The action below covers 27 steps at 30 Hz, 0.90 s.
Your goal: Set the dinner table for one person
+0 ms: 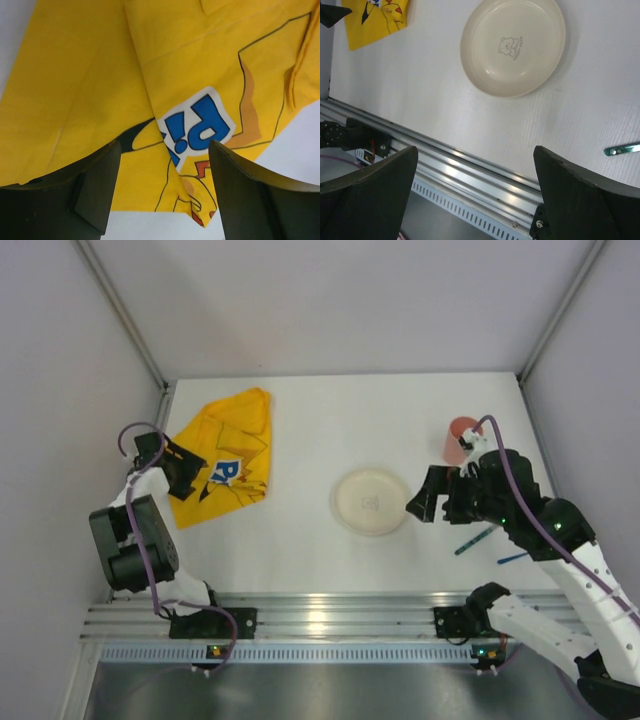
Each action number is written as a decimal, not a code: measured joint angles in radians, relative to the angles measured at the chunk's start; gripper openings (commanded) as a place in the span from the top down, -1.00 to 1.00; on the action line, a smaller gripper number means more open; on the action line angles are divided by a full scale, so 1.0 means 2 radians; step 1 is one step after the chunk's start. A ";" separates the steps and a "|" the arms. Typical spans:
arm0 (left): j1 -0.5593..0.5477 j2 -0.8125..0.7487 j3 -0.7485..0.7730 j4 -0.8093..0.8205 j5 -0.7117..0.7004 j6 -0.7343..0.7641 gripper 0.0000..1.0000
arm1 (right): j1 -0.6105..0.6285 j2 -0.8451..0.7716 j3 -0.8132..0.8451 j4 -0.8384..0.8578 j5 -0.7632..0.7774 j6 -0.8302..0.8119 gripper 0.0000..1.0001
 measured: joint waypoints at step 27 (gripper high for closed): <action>0.010 0.144 0.105 0.013 -0.024 0.026 -0.21 | 0.000 0.089 0.014 -0.029 0.067 -0.040 -0.99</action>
